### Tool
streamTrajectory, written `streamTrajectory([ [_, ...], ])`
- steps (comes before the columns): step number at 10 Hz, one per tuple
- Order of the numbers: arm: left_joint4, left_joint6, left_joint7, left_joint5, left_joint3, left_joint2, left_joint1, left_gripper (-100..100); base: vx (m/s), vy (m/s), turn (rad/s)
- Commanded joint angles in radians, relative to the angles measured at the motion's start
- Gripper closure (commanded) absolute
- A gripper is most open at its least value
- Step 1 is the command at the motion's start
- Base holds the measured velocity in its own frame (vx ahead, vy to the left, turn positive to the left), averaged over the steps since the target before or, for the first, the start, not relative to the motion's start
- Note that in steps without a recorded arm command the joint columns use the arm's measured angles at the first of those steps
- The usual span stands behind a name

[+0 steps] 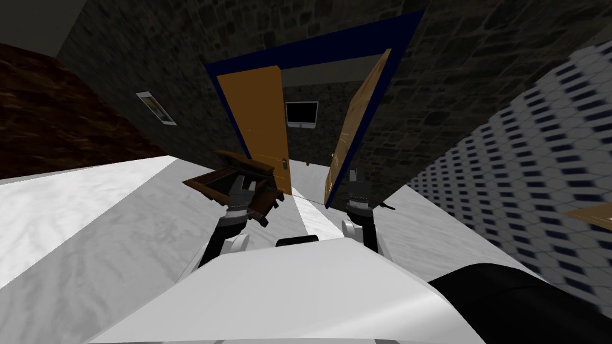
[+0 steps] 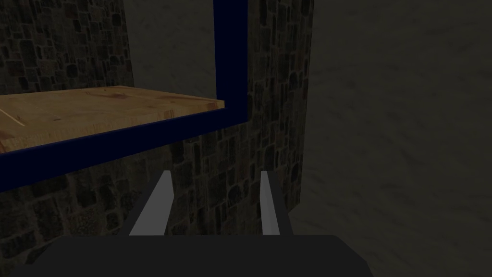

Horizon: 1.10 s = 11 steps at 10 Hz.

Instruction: Push the door open

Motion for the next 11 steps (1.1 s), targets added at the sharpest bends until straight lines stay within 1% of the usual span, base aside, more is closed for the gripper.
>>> streamTrajectory([
  [1, 0.04, -0.005, 0.013, 0.009, 0.001, 0.017, -0.013, -100, 0.076, 0.025, -0.105],
  [6, 0.171, -0.035, 0.062, 0.044, 0.009, 0.084, -0.038, -100, 0.103, 0.02, -0.135],
  [7, 0.171, -0.035, 0.062, 0.044, 0.009, 0.084, -0.038, -100, 0.062, 0.02, -0.05],
  [11, 0.286, -0.061, 0.104, 0.074, 0.017, 0.142, -0.06, -100, 0.073, 0.033, -0.132],
])
